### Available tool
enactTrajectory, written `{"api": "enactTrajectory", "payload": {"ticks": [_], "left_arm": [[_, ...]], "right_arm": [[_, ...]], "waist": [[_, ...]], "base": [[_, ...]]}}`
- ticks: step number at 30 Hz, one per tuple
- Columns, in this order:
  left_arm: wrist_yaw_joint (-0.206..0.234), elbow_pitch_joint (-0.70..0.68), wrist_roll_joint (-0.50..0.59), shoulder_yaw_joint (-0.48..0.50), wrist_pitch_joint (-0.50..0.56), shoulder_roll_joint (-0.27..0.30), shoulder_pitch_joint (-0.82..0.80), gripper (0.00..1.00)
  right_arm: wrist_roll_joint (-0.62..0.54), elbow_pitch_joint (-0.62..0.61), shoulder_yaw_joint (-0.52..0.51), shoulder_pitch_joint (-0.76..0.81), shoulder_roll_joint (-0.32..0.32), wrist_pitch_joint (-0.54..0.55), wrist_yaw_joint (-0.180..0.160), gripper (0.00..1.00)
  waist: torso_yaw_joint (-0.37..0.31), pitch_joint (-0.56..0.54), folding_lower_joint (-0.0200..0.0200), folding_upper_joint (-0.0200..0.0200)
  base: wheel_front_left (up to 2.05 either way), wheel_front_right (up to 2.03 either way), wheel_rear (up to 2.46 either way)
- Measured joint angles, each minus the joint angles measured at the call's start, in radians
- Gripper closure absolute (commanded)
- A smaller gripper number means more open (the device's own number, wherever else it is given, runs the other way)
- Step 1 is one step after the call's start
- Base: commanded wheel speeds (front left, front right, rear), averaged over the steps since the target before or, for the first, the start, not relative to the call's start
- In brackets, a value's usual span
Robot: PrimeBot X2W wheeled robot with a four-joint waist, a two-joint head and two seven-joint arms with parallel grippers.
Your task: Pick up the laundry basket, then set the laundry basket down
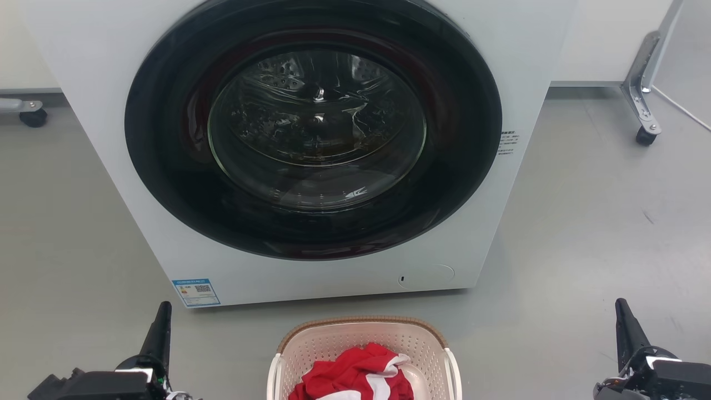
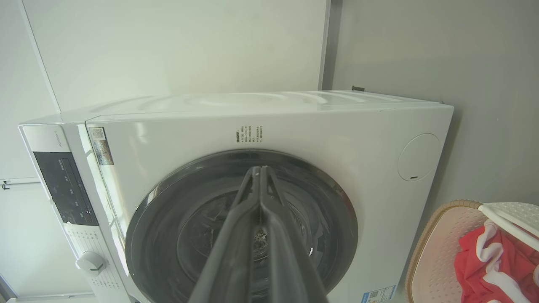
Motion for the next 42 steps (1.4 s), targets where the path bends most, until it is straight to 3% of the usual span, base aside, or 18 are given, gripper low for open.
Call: {"api": "enactTrajectory", "payload": {"ticks": [26, 27, 42], "left_arm": [[0.001, 0.027, 0.000, -0.003, 0.000, -0.006, 0.020, 1.00], [0.002, 0.038, 0.000, -0.004, 0.000, -0.009, 0.031, 0.00], [0.010, 0.036, 0.052, -0.057, -0.050, -0.012, 0.053, 0.00]], "right_arm": [[0.000, 0.027, 0.004, 0.017, 0.007, 0.000, -0.002, 1.00], [0.000, 0.039, 0.005, 0.028, 0.011, 0.000, -0.002, 0.00], [-0.047, 0.051, 0.066, 0.045, 0.018, -0.046, -0.016, 0.00]], "waist": [[0.000, 0.000, 0.0000, 0.0000], [0.000, 0.000, 0.0000, 0.0000], [0.001, 0.001, 0.0000, 0.0000]], "base": [[0.00, 0.00, 0.00], [0.00, 0.00, 0.00], [0.00, 0.00, 0.00]]}}
